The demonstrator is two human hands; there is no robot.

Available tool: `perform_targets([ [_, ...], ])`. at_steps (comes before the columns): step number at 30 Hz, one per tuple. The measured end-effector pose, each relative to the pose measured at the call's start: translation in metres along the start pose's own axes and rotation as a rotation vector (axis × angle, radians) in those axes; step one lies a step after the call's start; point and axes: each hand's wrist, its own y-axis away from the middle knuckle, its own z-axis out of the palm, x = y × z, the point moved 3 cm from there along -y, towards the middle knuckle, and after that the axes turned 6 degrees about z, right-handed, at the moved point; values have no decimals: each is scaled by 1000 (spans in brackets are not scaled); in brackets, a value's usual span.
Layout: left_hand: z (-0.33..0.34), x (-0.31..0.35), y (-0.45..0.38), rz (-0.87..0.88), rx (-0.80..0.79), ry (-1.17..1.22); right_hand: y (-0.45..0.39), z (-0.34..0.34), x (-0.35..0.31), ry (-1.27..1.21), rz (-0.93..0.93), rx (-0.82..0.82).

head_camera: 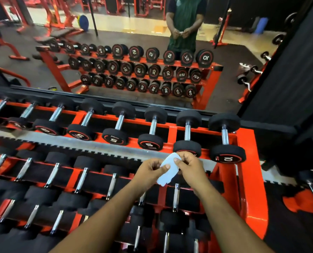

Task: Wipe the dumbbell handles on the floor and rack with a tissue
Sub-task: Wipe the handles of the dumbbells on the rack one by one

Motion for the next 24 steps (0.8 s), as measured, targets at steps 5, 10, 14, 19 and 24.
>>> perform_targets([
  [5, 41, 4, 10, 20, 126, -86, 21, -35, 9, -281, 120, -69],
  [10, 77, 12, 18, 51, 204, -122, 43, -59, 30, -151, 168, -234],
  [14, 98, 13, 28, 23, 176, -81, 49, -78, 35, -191, 141, -167],
  [19, 106, 19, 35, -3, 55, 30, 54, -88, 32, -177, 132, -137],
  [24, 92, 25, 32, 29, 38, 80, 61, -79, 20, -228, 95, -228],
])
